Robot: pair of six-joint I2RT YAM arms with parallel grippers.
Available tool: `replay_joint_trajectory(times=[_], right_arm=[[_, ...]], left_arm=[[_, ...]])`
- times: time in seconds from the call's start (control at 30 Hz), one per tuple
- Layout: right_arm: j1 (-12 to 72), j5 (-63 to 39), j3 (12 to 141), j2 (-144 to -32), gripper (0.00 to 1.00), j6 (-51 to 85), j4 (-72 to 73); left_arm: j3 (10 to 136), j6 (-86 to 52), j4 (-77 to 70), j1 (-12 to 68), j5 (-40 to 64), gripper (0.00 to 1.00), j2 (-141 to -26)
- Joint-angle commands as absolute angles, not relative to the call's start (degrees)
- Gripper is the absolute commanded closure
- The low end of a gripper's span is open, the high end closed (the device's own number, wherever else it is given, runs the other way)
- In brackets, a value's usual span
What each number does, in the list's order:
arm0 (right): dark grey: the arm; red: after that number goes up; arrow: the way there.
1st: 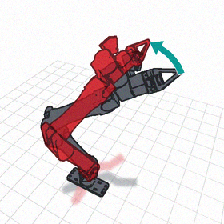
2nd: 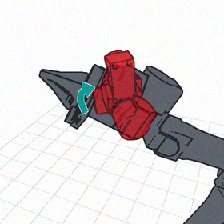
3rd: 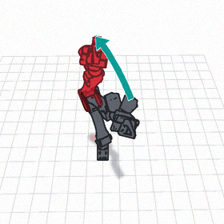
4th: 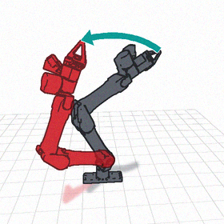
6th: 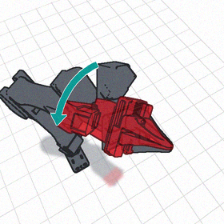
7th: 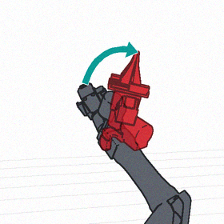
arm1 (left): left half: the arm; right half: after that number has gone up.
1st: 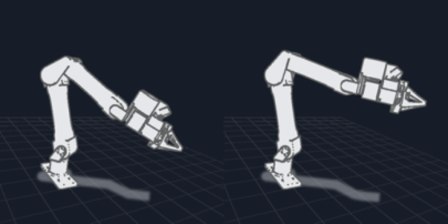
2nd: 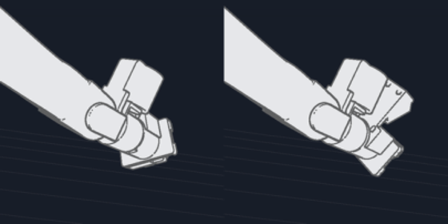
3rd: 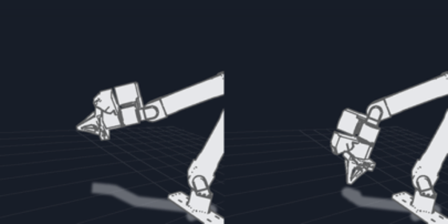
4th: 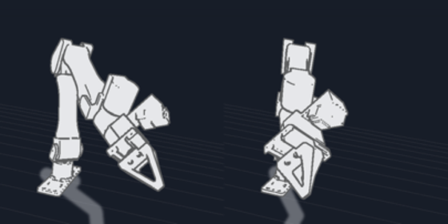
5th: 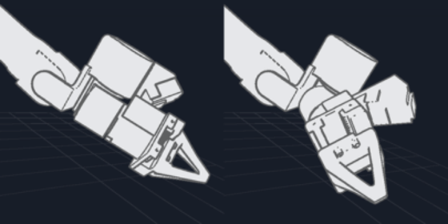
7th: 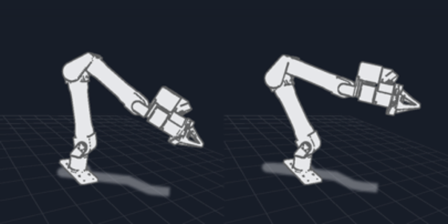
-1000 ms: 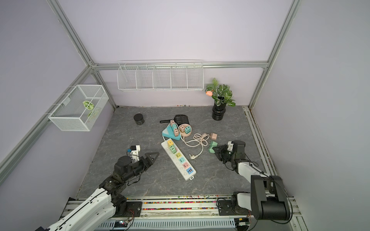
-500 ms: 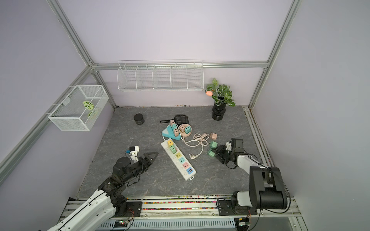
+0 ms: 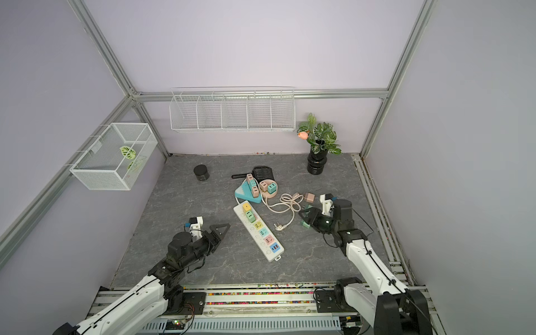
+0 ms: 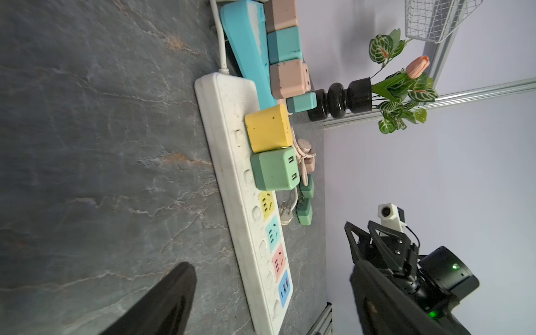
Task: Pull the plug off the socket
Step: Place the plug at the center of the board, then remove the plug from the socket.
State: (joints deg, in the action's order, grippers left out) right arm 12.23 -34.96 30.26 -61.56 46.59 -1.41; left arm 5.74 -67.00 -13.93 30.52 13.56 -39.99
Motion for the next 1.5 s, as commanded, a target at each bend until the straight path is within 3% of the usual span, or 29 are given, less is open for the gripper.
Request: replay_joint_trajectory(times=[0.0, 0.33, 0.6, 1.23, 1.47], right_arm=[[21.7, -30.3, 38.0, -67.5, 0.48, 40.2, -2.3], [41.1, -7.8, 72.1, -94.4, 0.48, 19.7, -32.7], [46.6, 1.4, 92.0, -109.8, 0.48, 15.3, -46.9], [51.1, 10.6, 112.6, -127.4, 0.47, 14.0, -60.8], [51.8, 11.3, 112.7, -127.3, 0.63, 12.4, -60.6]], left_arm=[[7.2, -66.7, -15.4, 30.4, 14.6, 0.11, -42.4], [10.4, -64.9, -3.7, 30.4, 10.5, 0.12, -36.2], [9.3, -64.5, 2.1, 30.4, 6.5, 0.13, -27.6], [9.6, -63.2, 0.6, 30.4, 7.1, 0.14, -28.9], [9.6, -67.9, -5.7, 30.5, 7.9, 0.23, -36.9]])
